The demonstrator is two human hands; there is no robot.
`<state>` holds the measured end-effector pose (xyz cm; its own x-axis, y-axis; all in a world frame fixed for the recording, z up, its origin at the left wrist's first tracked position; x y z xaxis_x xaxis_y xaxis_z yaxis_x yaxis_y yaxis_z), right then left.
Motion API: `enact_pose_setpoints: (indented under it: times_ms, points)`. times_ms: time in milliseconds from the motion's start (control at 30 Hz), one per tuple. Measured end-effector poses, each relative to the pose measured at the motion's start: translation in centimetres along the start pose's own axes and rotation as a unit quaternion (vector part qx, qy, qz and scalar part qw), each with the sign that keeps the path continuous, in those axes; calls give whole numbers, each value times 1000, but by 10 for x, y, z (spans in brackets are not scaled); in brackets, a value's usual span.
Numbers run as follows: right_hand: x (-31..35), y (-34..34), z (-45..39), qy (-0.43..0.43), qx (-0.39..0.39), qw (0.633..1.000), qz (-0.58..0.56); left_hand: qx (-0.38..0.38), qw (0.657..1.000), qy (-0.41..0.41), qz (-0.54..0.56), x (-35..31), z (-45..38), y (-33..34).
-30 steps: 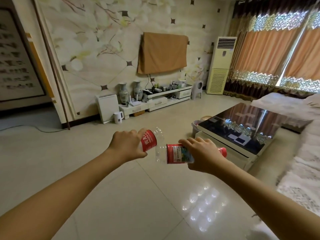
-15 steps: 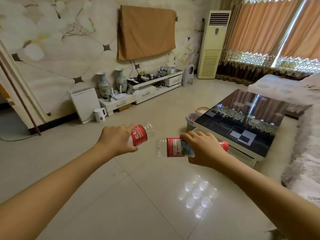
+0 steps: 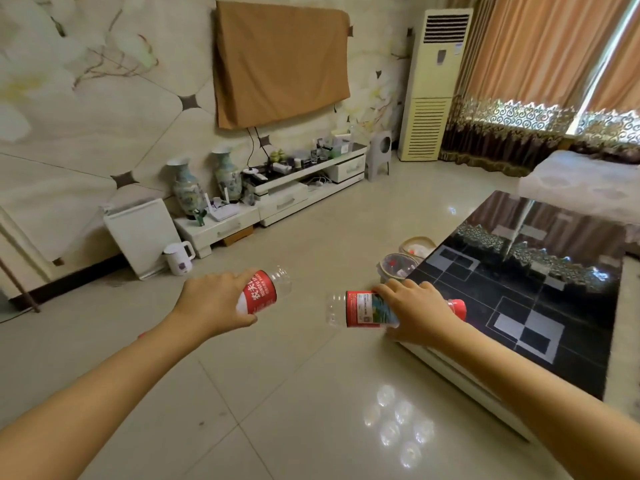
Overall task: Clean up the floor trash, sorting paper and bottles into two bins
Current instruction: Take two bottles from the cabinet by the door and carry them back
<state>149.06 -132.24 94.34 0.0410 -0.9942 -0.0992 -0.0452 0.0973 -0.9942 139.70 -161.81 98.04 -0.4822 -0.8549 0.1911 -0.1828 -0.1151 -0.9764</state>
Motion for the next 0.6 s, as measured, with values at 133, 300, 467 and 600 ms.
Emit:
enact_pose_setpoints:
  times_ms: [133, 300, 467, 600]
  points:
    - [-10, 14, -95, -44, 9, 999, -1, 2, 1000, -30, 5, 32, -58, 17]
    - [-12, 35, -219, -87, 15, 996, -8, 36, 998, -55, 10, 75, -146, 64]
    - [-32, 62, -331, -54, 25, 998, -34, 59, 997, -27, 37, 110, -264, 109]
    - [-68, 78, -399, 1, 52, 997, -51, 88, 994, 21, 54, 120, -367, 135]
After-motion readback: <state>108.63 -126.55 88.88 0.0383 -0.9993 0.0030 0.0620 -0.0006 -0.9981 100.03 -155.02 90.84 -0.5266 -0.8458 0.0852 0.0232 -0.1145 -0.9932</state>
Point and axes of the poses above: each hand's wrist, its own z-axis away from the middle knuckle, its own y-axis out of the palm, x = y × z, the point moved 3 cm from there along -z, towards the middle knuckle, and after that the axes turned 2 degrees about y, right-handed, at the moved point
